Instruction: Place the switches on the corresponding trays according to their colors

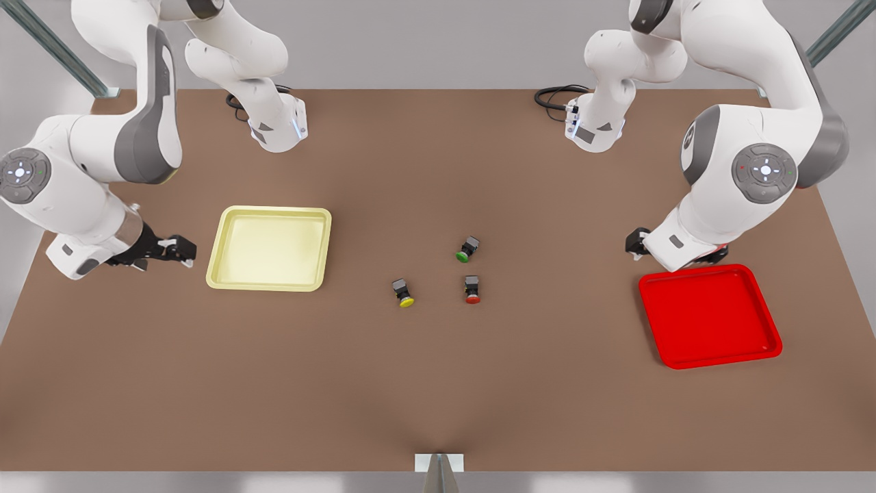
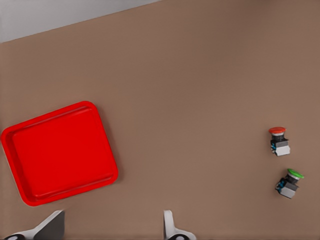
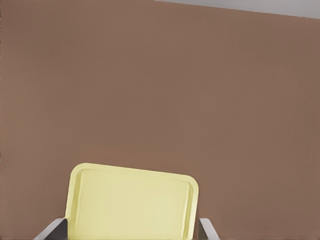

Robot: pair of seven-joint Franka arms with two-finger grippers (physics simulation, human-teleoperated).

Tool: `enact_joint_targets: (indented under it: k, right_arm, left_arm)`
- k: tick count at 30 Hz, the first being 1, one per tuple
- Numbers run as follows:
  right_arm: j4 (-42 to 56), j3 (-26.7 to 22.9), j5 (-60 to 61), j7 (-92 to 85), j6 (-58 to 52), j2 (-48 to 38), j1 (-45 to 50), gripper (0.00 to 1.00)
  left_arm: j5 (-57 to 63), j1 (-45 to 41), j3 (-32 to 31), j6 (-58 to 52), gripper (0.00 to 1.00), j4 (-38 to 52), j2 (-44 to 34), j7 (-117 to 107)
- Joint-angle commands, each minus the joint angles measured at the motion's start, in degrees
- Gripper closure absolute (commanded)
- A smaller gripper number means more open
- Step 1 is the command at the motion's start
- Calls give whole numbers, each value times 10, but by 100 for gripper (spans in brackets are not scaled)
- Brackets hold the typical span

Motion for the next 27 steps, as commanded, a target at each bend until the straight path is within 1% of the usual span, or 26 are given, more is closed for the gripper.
enact_joint_targets:
  k: [1,2,3,4,5,6,7,9,12,14,16,18,20,24,27]
  right_arm:
    - [0,4,1,0,-3,1,4,0]
    - [-1,12,1,0,-3,10,4,0]
    - [-4,38,1,3,-3,12,4,0]
    - [-5,59,1,5,4,18,5,0]
    - [-5,59,1,7,6,35,42,0]
    - [-15,60,1,8,34,44,64,0]
    - [-35,59,1,7,74,46,90,0]
    - [-38,48,1,40,100,70,157,0]
    - [-35,47,2,102,157,112,214,0]
    - [-40,48,2,113,177,131,227,0]
    - [-39,49,2,119,196,151,239,0]
    - [-39,50,1,168,243,181,263,0]
    - [-46,51,1,170,276,202,266,0]
    - [-44,52,1,188,294,226,287,0]
    - [-43,52,1,199,318,262,289,0]
  left_arm:
    - [1,0,0,0,0,0,0,-1]
    - [-1,0,-1,0,0,-1,1,1]
    - [-2,-14,-4,1,0,-3,12,-9]
    - [-6,-36,-5,18,0,-7,32,-84]
    - [-39,-48,-5,35,0,-9,54,-124]
    - [-50,-62,-5,53,0,-10,74,-154]
    - [-61,-77,-5,102,0,-46,80,-211]
    - [-97,-102,-5,220,0,-157,74,-306]
    - [-129,-148,-5,314,0,-242,71,-376]
    - [-136,-184,-5,389,0,-295,78,-400]
    - [-143,-208,-5,393,0,-289,98,-400]
    - [-149,-223,-5,417,0,-279,125,-401]
    - [-149,-233,-5,431,0,-272,144,-400]
    - [-141,-242,-5,466,0,-272,178,-399]
    - [-142,-244,-5,486,0,-272,199,-398]
